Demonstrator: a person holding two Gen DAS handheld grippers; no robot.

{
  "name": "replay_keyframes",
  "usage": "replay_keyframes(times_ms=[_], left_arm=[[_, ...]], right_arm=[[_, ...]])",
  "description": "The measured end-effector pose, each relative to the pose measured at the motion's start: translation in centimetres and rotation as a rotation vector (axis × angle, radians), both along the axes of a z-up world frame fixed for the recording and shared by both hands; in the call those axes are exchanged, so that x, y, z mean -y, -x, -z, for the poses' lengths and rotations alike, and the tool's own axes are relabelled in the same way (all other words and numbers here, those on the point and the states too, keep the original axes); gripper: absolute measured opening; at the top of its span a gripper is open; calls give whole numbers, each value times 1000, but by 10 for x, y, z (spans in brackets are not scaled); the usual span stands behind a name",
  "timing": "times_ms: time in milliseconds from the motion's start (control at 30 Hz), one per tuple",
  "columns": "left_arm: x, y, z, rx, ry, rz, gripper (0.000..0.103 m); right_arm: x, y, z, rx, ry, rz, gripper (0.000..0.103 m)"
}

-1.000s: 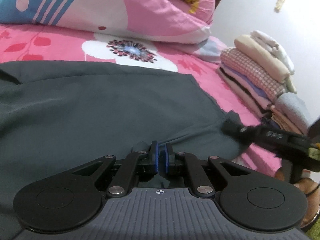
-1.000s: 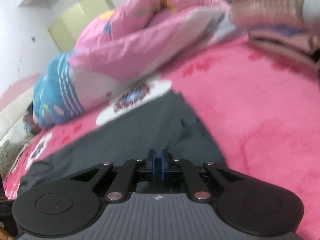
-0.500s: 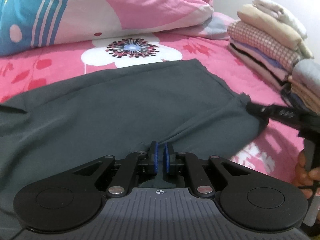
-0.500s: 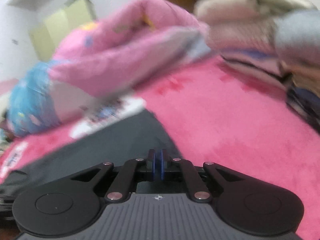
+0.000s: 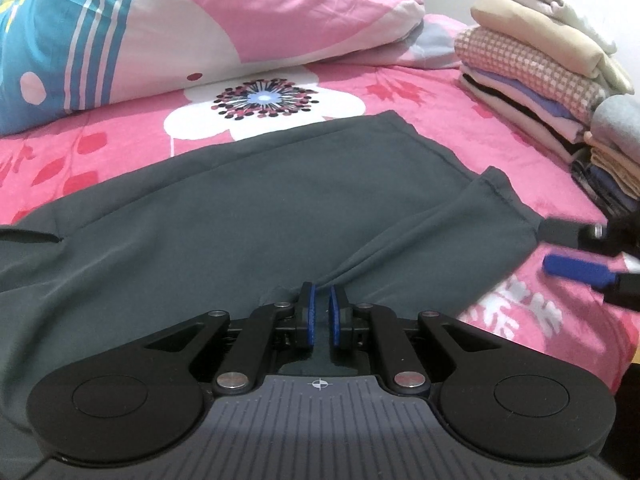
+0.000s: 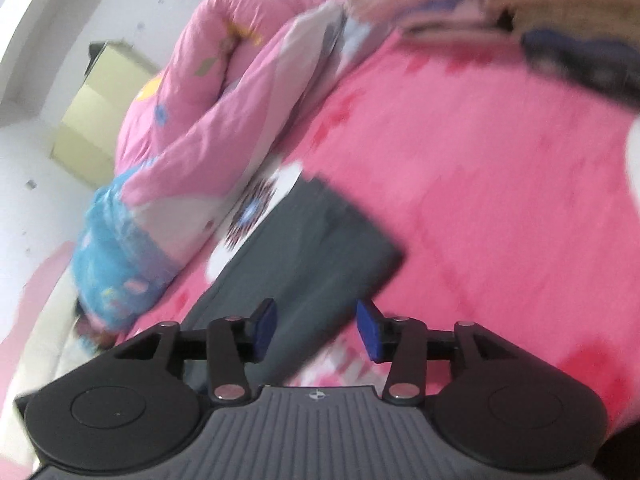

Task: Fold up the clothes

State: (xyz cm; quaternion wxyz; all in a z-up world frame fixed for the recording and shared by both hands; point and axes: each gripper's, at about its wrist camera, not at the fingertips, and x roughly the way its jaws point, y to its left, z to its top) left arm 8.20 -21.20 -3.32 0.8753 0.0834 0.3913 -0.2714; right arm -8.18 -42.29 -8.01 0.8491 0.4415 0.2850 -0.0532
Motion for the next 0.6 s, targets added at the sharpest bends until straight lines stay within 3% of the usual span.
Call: replay_keyframes(times_ms=[100,600], left_arm=[[1,0,0,-2,-1,-3,9],[-2,0,2,-2,16,-5,9]], right_arm=[[-12,-5,9,-28,-38,-29,51],[-10,-25,27,11,-74,83,51]])
